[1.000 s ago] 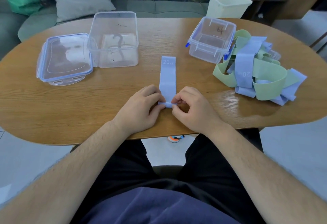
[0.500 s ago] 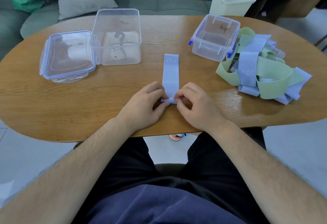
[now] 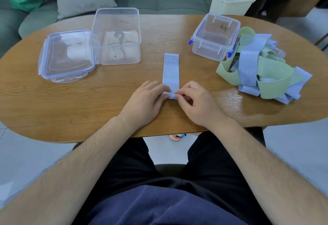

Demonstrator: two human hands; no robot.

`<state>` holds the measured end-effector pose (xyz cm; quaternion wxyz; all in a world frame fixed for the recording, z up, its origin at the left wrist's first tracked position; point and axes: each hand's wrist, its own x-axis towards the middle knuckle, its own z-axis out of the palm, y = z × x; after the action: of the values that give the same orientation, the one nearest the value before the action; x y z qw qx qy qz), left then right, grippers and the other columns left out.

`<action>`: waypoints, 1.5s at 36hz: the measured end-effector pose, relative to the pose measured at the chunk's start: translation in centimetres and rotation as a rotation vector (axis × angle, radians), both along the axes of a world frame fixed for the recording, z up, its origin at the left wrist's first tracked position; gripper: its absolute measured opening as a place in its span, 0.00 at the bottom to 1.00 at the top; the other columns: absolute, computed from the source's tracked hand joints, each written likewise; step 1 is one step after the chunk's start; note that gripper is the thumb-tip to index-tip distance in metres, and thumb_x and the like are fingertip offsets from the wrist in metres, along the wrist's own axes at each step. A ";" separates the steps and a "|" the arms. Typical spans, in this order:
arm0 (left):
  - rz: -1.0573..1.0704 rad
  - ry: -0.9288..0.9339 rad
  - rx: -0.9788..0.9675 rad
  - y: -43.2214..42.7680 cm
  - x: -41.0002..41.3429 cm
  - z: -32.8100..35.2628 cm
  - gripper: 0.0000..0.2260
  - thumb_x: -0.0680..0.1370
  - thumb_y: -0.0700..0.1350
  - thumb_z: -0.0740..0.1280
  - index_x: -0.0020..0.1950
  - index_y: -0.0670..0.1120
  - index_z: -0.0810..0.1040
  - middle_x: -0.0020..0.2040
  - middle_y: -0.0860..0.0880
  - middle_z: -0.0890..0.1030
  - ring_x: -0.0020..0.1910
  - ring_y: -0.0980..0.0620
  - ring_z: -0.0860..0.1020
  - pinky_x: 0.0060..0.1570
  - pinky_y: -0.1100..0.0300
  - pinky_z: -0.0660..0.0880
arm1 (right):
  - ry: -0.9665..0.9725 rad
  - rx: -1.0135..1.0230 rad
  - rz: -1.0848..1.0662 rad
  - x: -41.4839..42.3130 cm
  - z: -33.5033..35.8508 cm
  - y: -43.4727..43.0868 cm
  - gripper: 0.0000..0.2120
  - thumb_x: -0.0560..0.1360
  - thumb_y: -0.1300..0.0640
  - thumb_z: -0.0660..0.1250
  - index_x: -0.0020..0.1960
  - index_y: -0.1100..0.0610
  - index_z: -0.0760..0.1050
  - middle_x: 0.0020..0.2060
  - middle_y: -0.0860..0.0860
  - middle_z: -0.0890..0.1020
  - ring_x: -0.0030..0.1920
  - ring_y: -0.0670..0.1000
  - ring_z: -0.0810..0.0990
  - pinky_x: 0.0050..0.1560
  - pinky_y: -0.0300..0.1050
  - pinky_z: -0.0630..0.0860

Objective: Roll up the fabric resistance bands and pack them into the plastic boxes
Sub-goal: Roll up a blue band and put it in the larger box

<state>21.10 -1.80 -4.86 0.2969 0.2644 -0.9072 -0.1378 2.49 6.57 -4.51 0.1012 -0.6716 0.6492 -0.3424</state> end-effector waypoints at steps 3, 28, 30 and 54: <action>-0.005 0.000 0.014 0.1 0.0 0.2 0.04 0.82 0.42 0.66 0.51 0.43 0.80 0.45 0.49 0.78 0.46 0.48 0.75 0.50 0.53 0.73 | -0.007 0.007 0.000 0.1 0.2 0.0 0.07 0.80 0.59 0.67 0.57 0.56 0.80 0.44 0.47 0.76 0.43 0.46 0.75 0.48 0.36 0.72; -0.072 -0.019 0.049 0.2 0.3 0.3 0.06 0.79 0.40 0.66 0.50 0.40 0.82 0.46 0.46 0.76 0.45 0.46 0.76 0.50 0.53 0.74 | 0.008 0.012 -0.006 0.3 -0.1 0.3 0.02 0.75 0.58 0.69 0.44 0.56 0.78 0.39 0.43 0.73 0.40 0.43 0.74 0.43 0.33 0.68; -0.063 -0.007 0.059 0.2 0.3 0.4 0.07 0.80 0.40 0.66 0.51 0.40 0.83 0.47 0.46 0.75 0.45 0.48 0.76 0.50 0.56 0.74 | -0.015 0.007 -0.007 0.2 -0.1 0.3 0.02 0.76 0.59 0.69 0.44 0.56 0.79 0.40 0.44 0.74 0.41 0.41 0.74 0.44 0.32 0.69; -0.115 -0.031 -0.017 0.0 0.5 0.1 0.06 0.78 0.45 0.70 0.50 0.43 0.81 0.46 0.49 0.77 0.45 0.47 0.74 0.48 0.48 0.74 | -0.003 -0.014 0.019 0.2 0.4 0.9 0.05 0.70 0.62 0.70 0.45 0.56 0.77 0.39 0.39 0.70 0.38 0.46 0.72 0.41 0.30 0.65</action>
<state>21.57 -1.75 -4.71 0.2767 0.2116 -0.9265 -0.1427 2.73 7.44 -4.12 0.1005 -0.6778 0.6403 -0.3471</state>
